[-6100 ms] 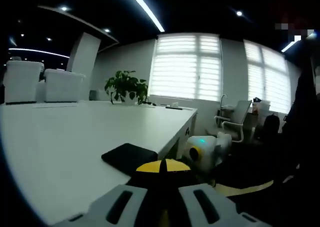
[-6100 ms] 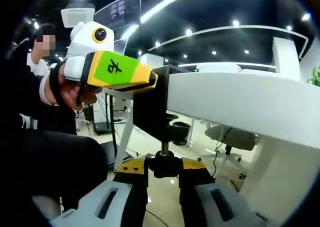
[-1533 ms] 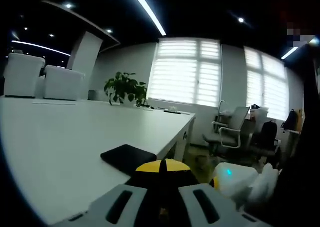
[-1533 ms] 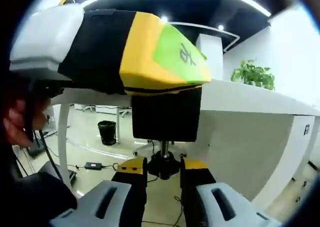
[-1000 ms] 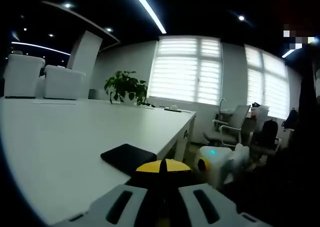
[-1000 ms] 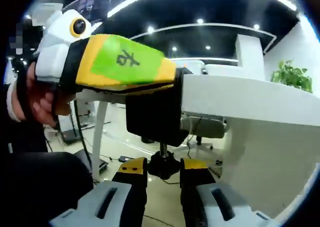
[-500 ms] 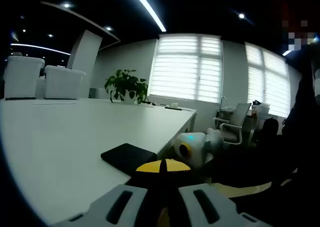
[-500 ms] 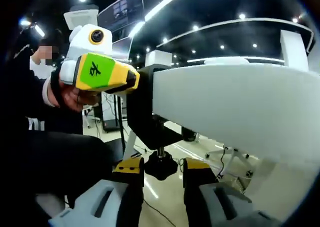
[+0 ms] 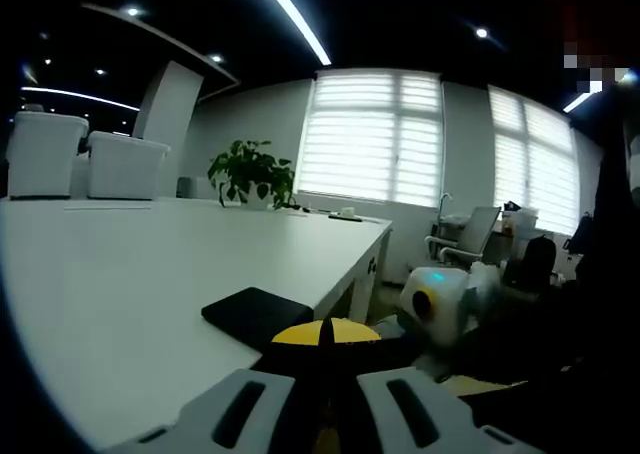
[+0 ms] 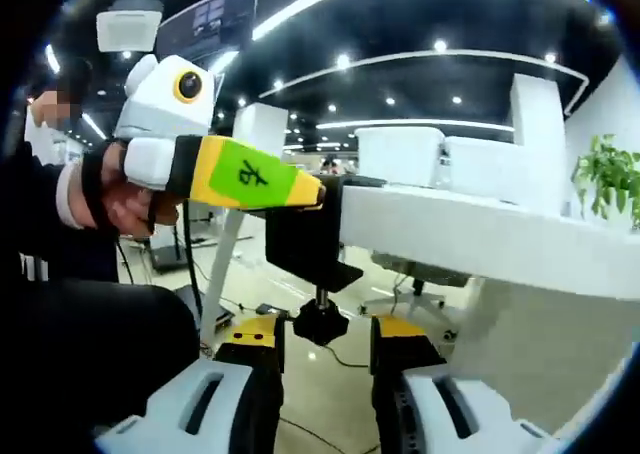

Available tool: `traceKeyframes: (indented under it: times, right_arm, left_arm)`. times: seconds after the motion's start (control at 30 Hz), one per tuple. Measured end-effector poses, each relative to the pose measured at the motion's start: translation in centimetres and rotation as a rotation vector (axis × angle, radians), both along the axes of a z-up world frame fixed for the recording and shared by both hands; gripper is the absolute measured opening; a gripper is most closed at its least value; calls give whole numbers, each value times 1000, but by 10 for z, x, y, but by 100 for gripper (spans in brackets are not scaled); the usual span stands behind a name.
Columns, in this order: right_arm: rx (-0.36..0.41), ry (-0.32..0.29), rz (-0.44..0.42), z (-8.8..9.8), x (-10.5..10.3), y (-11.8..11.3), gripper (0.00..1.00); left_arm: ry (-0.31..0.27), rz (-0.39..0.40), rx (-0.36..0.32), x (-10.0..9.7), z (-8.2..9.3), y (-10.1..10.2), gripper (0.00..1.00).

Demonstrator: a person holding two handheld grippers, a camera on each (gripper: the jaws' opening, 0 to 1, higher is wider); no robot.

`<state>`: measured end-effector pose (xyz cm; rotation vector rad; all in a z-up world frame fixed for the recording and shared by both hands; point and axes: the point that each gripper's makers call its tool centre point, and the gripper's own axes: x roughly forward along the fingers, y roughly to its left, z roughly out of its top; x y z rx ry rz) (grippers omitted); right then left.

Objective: Clamp the fixed fixture on the desktop, loosen the retaining clip, secure it to the edge of the desk, and tighten the retaining clip.

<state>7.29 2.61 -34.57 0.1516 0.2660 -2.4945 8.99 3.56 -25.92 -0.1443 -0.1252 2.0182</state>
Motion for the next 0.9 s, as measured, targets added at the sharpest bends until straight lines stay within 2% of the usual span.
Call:
traceKeyframes:
  times: [0.03, 0.1, 0.13, 0.17, 0.2, 0.23, 0.33, 0.43, 0.53, 0.57, 0.6, 0.63, 0.7, 0.77, 0.9]
  right_arm:
    - [-6, 4, -56, -1, 1, 2, 38]
    - [12, 11, -157, -8, 2, 1, 56]
    - [16, -28, -199, -15, 5, 0, 57]
    - [-7, -41, -231, -17, 7, -4, 51]
    - [-63, -28, -258, -16, 2, -9, 46]
    - [-97, -51, -287, -16, 3, -14, 44]
    - [-76, -38, -327, -13, 3, -15, 44]
    - [-88, -26, -393, -9, -3, -6, 46]
    - [-96, -28, -406, -7, -5, -3, 46]
    - [-91, -5, -445, -4, -7, 2, 46]
    - [-97, -7, -449, -3, -6, 1, 46]
    - [-113, 12, -500, 2, -7, 5, 49]
    - [-71, 52, -452, 6, -10, -7, 52]
    - [-80, 38, -453, 5, -13, -12, 46]
    - [-81, 34, -471, 2, -20, -15, 47]
  left_arm:
    - [0, 1, 1, 0, 0, 0, 1]
    - [0, 3, 2, 0, 0, 0, 1]
    - [-1, 4, 4, 0, 0, 0, 1]
    - [0, 3, 6, 0, 0, 0, 1]
    - [-3, 3, 9, 0, 0, 0, 1]
    - [-3, 2, 8, 0, 0, 0, 1]
    - [-6, 0, 10, 0, 0, 0, 1]
    - [-6, 0, 13, 0, 0, 0, 1]
    - [-7, -1, 19, 0, 1, 0, 1]
    - [-7, -1, 23, 0, 1, 0, 1]
    - [-7, -1, 25, 0, 1, 0, 1]
    - [-6, -1, 27, 0, 1, 0, 1]
    - [-7, -1, 29, 0, 1, 0, 1]
    - [-6, -3, 26, 0, 1, 0, 1]
    - [-6, -5, 26, 1, 1, 0, 1]
